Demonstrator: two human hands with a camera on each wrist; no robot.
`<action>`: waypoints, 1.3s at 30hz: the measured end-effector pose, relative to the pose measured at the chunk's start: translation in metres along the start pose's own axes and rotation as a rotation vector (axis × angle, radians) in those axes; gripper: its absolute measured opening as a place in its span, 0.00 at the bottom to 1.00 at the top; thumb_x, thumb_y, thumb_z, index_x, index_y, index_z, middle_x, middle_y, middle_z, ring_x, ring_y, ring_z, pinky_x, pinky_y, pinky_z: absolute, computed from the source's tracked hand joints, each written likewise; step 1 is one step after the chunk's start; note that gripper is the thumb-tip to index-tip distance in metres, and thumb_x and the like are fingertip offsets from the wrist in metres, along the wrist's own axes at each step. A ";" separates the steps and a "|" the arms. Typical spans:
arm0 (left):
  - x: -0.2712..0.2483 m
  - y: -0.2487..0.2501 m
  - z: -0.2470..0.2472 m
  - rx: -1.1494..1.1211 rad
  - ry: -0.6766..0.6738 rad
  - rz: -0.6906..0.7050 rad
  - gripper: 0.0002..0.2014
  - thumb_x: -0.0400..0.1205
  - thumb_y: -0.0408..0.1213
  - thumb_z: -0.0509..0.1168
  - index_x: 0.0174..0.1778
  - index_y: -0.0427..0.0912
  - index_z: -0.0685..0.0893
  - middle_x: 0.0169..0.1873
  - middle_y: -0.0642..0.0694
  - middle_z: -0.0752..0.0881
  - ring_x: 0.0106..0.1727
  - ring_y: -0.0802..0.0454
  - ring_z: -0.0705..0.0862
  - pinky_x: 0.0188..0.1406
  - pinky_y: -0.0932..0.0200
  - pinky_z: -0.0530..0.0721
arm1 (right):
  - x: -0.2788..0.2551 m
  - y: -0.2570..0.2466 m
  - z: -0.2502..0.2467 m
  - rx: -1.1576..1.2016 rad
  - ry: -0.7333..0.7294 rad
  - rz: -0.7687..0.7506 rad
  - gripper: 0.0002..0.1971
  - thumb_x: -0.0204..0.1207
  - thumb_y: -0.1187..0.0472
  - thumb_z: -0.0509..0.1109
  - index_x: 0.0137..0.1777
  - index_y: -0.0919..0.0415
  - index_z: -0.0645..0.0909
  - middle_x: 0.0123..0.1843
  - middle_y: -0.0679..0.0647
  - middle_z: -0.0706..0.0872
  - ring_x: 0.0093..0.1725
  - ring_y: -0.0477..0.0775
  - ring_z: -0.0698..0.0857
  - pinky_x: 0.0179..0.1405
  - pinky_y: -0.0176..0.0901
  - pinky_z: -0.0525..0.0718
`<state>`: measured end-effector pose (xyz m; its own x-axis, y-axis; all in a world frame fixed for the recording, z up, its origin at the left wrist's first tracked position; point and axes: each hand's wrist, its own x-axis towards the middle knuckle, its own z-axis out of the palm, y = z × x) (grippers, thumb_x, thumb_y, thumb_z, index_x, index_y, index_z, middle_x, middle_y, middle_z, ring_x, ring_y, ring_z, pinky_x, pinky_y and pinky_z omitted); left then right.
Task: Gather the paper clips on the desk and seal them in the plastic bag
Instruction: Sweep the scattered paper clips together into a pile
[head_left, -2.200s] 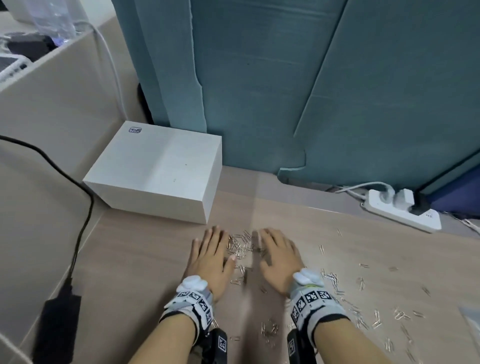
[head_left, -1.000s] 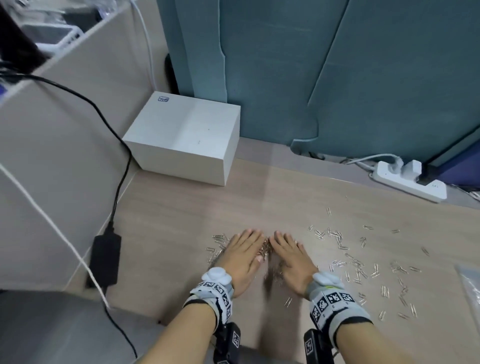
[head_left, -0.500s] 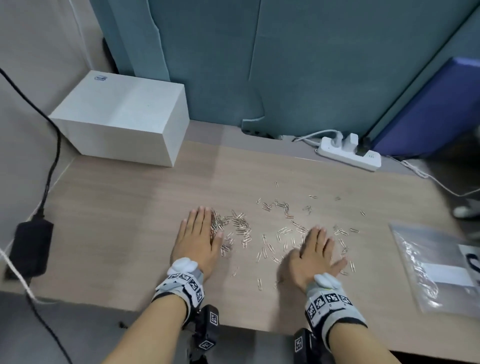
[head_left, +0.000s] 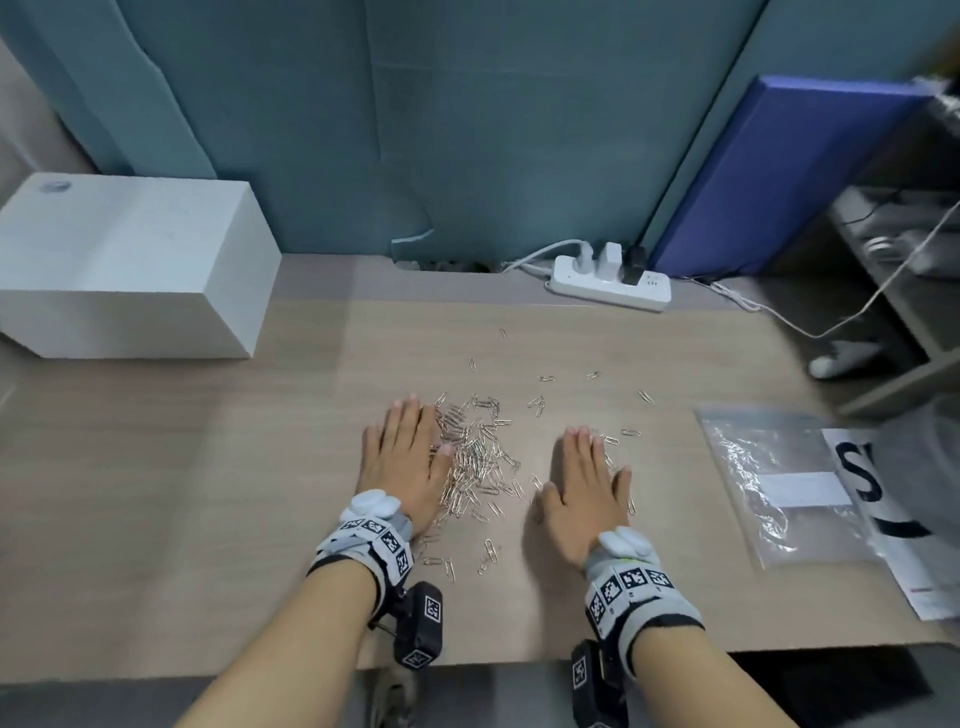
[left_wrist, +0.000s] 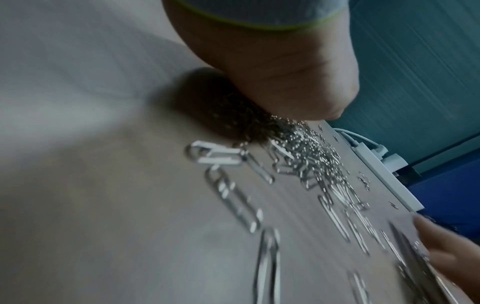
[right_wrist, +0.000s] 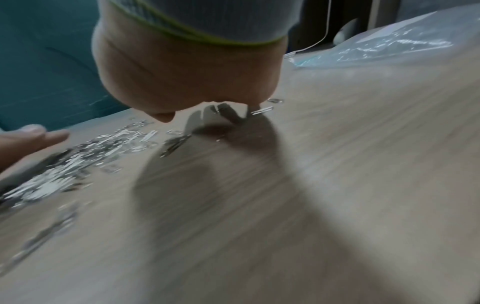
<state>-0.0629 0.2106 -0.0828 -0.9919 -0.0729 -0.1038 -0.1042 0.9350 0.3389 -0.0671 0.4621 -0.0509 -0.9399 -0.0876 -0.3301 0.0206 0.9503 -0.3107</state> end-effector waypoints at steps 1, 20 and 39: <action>0.010 -0.003 -0.001 0.005 0.002 -0.014 0.33 0.86 0.60 0.34 0.88 0.55 0.43 0.87 0.53 0.41 0.87 0.52 0.37 0.86 0.39 0.42 | 0.004 0.005 -0.002 -0.001 0.010 0.061 0.39 0.85 0.49 0.50 0.90 0.52 0.32 0.91 0.49 0.32 0.90 0.52 0.33 0.87 0.68 0.34; 0.138 0.035 -0.002 0.024 -0.209 0.337 0.35 0.87 0.59 0.35 0.87 0.48 0.35 0.87 0.50 0.35 0.86 0.53 0.31 0.87 0.44 0.40 | 0.066 0.011 -0.026 0.089 -0.003 0.194 0.41 0.82 0.50 0.52 0.90 0.52 0.33 0.90 0.47 0.31 0.89 0.49 0.32 0.88 0.63 0.35; 0.160 0.104 0.004 -0.022 -0.361 0.497 0.36 0.87 0.57 0.46 0.88 0.48 0.39 0.87 0.51 0.38 0.87 0.54 0.35 0.87 0.47 0.42 | 0.089 0.056 -0.074 0.149 0.068 0.158 0.37 0.82 0.52 0.59 0.90 0.54 0.52 0.92 0.51 0.54 0.90 0.54 0.54 0.89 0.56 0.53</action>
<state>-0.2318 0.2976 -0.0681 -0.8353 0.4958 -0.2375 0.3591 0.8192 0.4472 -0.1746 0.5294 -0.0319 -0.9417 0.0835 -0.3261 0.2143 0.8957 -0.3895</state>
